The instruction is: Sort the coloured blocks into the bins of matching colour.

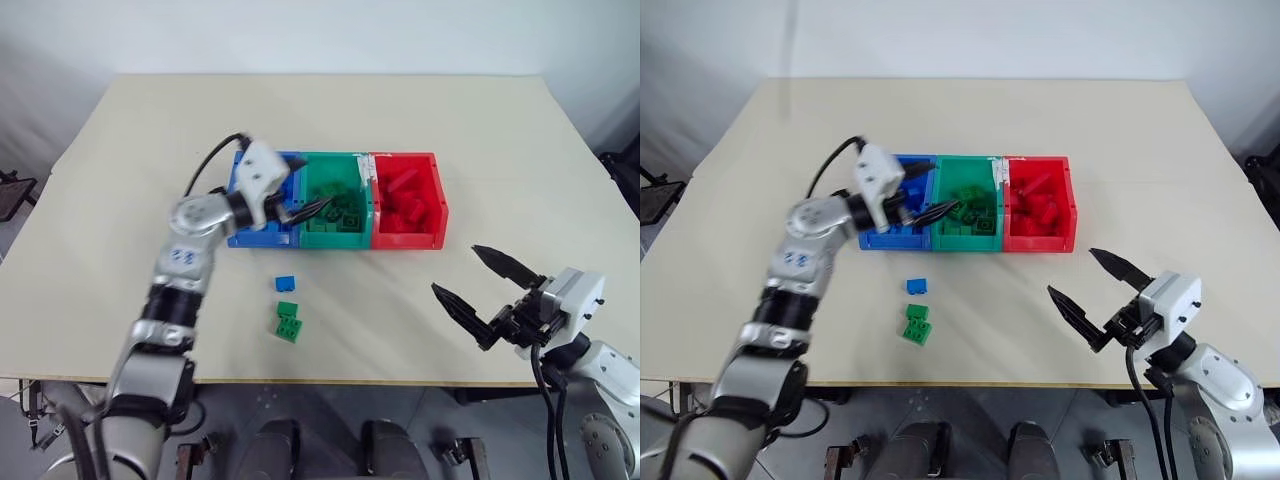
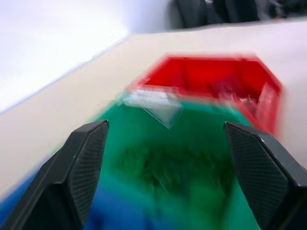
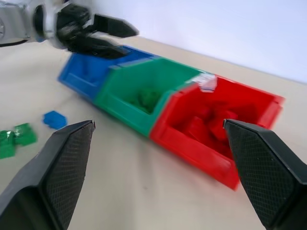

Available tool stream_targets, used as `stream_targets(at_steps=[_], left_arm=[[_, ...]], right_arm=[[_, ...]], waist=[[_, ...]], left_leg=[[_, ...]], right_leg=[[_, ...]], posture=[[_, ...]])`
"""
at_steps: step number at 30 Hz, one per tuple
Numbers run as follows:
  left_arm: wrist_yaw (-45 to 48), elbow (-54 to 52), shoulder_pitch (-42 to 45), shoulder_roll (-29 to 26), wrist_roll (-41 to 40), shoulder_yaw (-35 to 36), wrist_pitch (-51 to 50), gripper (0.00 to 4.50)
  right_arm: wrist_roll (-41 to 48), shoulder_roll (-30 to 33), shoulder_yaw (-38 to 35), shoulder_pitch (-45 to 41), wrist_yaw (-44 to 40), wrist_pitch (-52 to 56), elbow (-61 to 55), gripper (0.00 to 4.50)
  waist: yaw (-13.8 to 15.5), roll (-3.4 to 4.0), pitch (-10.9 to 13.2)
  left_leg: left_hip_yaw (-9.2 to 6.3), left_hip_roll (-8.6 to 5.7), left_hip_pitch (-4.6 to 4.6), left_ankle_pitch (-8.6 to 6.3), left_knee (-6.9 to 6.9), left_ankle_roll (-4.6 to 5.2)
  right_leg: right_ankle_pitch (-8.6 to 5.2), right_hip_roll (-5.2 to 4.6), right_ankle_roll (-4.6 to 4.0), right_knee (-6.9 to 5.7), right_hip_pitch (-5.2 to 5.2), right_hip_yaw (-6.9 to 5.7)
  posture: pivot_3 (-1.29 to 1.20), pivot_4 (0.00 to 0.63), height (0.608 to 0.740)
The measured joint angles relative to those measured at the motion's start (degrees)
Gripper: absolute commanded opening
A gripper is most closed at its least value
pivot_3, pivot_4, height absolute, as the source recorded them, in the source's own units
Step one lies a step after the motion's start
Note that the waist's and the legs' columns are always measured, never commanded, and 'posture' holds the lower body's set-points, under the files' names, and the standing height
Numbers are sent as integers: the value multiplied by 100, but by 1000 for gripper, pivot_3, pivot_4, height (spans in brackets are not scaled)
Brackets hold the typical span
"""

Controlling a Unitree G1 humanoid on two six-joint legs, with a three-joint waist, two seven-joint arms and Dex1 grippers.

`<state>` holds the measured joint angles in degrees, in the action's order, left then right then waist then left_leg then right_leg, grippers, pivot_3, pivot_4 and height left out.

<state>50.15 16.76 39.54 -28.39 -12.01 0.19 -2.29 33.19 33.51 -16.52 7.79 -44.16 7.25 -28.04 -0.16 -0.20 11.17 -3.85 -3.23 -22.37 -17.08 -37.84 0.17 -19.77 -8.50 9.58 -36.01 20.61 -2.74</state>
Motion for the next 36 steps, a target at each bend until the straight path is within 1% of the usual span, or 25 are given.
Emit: stream_targets(at_steps=[3,5,7,8,11,15,21,26,29,33,36], left_arm=[[689,-349,-972,-795,-315,308,-72,4086],[999,-376,-1594,-1124,-582,709,-74,4086],[1128,-314,-1977,-1335,-686,1080,81,4426],[1170,-273,-2107,-1456,-684,1194,244,4481],[1307,-119,-2406,-1748,-627,1436,829,4481],[1542,-203,-2760,-1784,-679,1503,1013,4481],[1998,-1466,-3178,-1780,-932,1026,583,4481],[2116,-2399,-3136,-1682,-1130,424,78,4481],[2191,-2731,-2817,-1486,-1130,-73,-86,4481],[2551,-2727,-2213,-1352,-987,-726,-38,4481],[2952,-2107,-1387,-1187,-528,-1283,332,4481]], right_arm=[[3,143,149,-377,-363,21,291,4500],[-2,323,287,-592,-691,28,477,4500],[-37,511,456,-774,-1052,22,670,4500],[-52,579,534,-839,-1217,15,747,4500],[-58,653,699,-969,-1591,8,969,4500],[-117,796,798,-1047,-1990,4,1200,4500],[-133,851,757,-1055,-2160,2,1336,4500],[-141,908,555,-648,-2153,5,1348,4500],[-149,911,445,-360,-2108,21,1290,4500],[-149,911,335,-106,-2022,50,1150,4500],[-153,906,228,134,-1900,54,944,4500]], waist=[[-4,1,1],[3,2,1],[75,1,2],[109,1,2],[173,1,2],[145,1,2],[140,1,2],[156,1,2],[155,2,2],[151,3,2],[157,4,2]], left_leg=[[-2,7,1,0,0,0],[-4,6,0,-1,-1,2],[-17,4,-2,-2,-9,3],[-17,4,-1,-2,-10,4],[-18,-1,0,-3,-13,5],[-15,2,-1,-4,-10,5],[-14,8,-1,-5,-6,2],[-13,7,-1,-5,-6,2],[-10,5,-1,-5,-9,3],[-6,4,0,-4,-9,2],[-2,-12,-1,-3,-12,3]], right_leg=[[0,-2,-1,3,-2,1],[0,-5,-1,4,-3,1],[0,-7,-2,9,-9,-7],[0,-8,-2,14,-11,-6],[0,-13,-3,19,-12,-5],[0,-11,-3,7,-11,-4],[0,-8,-4,10,-10,-4],[0,-8,-4,12,-12,-3],[0,-8,-4,12,-14,-3],[0,-4,-4,12,-13,-4],[0,0,-4,10,-15,-6]], posture=[[0,150,740],[0,150,740],[0,150,740],[0,150,740],[0,150,740],[0,150,740],[0,150,740],[0,150,740],[0,150,740],[0,150,740],[0,150,740]])
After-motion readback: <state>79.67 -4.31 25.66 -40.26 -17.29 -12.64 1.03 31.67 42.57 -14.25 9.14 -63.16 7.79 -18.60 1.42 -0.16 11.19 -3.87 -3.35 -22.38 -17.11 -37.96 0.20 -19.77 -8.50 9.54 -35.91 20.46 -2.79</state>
